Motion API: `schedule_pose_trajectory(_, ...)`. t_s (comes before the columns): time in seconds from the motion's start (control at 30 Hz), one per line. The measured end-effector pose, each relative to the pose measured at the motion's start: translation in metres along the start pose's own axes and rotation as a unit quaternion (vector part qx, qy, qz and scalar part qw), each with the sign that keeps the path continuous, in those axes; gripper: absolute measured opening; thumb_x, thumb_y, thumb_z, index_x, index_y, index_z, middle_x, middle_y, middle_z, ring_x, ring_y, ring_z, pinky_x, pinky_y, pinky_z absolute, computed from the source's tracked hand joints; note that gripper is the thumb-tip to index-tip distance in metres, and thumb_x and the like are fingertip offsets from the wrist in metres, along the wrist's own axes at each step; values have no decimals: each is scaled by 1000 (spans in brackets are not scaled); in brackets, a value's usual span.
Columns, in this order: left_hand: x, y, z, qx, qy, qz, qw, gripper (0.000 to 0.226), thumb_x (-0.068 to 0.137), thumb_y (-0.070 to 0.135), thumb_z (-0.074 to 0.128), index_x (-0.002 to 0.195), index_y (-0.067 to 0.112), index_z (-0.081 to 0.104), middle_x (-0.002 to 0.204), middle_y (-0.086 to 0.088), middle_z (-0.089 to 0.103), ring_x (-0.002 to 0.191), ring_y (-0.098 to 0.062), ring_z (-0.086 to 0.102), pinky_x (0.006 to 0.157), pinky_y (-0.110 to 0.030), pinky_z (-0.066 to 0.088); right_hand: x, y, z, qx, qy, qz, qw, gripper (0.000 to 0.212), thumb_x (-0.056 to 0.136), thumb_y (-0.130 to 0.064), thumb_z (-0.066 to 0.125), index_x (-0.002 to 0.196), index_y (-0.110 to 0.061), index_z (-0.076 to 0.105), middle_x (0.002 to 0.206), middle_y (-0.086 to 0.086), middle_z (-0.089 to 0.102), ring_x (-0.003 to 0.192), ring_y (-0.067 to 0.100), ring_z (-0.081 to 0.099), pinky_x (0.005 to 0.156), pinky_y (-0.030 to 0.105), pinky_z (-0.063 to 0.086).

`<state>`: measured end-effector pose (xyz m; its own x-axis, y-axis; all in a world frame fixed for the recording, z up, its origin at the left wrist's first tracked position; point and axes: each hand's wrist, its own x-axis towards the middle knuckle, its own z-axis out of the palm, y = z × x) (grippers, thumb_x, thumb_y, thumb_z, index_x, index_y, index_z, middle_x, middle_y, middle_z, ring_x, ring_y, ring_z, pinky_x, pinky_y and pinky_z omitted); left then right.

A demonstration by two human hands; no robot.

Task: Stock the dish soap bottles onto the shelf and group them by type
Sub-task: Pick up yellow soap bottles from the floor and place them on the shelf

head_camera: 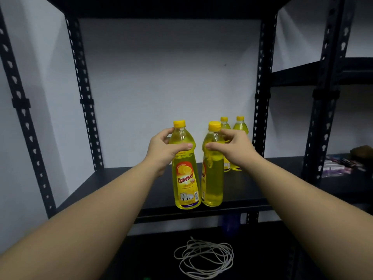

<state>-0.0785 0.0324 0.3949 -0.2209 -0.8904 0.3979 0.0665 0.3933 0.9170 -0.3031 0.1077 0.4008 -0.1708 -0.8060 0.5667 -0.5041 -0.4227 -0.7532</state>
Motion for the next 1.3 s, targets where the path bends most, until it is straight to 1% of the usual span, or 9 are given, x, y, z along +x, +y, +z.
schedule_pose_trajectory(0.1,16,-13,0,13,6,4,1000,86,64,21,98,140,22,59,120,-1,73,107,-19,73,86,-39,62,17,14,8,-10,-6,5,1000,35,76,-21,92,98,-38,71,91,-24,70,90,-10,61,72,5,48)
schedule_pose_trajectory(0.2,30,-28,1,21,8,1,1000,85,64,23,98,139,25,59,121,0,73,108,-19,72,89,-42,62,30,30,17,-3,9,21,1000,39,69,-37,94,104,-30,79,96,-11,79,102,10,70,91,35,59)
schedule_pose_trajectory(0.27,38,-36,3,26,2,-1,1000,84,65,23,98,139,25,59,122,-1,72,109,-20,71,89,-42,61,36,38,20,-2,16,27,1000,44,70,-37,93,110,-27,80,100,-10,79,106,15,71,93,45,60)
schedule_pose_trajectory(0.43,55,-52,6,25,-14,-1,1000,85,68,24,96,143,27,55,126,1,70,113,-19,68,90,-40,60,50,55,26,21,35,35,999,60,66,-47,93,120,-27,77,105,-15,77,114,13,67,97,45,58)
schedule_pose_trajectory(0.57,60,-60,7,31,-39,6,999,77,72,28,93,138,35,55,129,4,67,115,-17,67,93,-42,60,55,62,32,22,37,25,999,67,81,-28,89,142,-17,62,108,-26,57,118,7,52,93,28,45)
schedule_pose_trajectory(0.8,48,-83,3,39,-63,1,997,82,75,31,91,144,32,47,129,5,67,112,-15,70,85,-34,62,42,64,47,0,43,35,998,77,87,-38,82,154,-24,47,127,-19,52,118,0,50,78,2,38)
schedule_pose_trajectory(0.93,29,-115,-6,107,-95,-43,989,94,66,36,97,143,35,44,132,4,66,116,-16,68,94,-44,61,21,76,52,-10,18,53,998,99,79,-28,90,159,-37,33,125,-24,55,116,4,56,91,21,51)
schedule_pose_trajectory(1.07,12,-145,-12,145,-118,-63,980,102,61,37,99,146,34,43,129,7,65,115,-15,68,95,-48,60,-5,99,62,-66,16,115,991,115,68,-39,95,161,-30,28,145,-2,49,130,20,50,98,37,50)
schedule_pose_trajectory(1.3,16,-154,-9,167,-89,-47,981,91,69,38,96,143,33,45,125,11,65,112,-11,67,92,-41,61,-13,134,70,-79,20,143,986,105,63,-43,98,149,-26,41,136,-1,57,125,18,54,99,39,55)
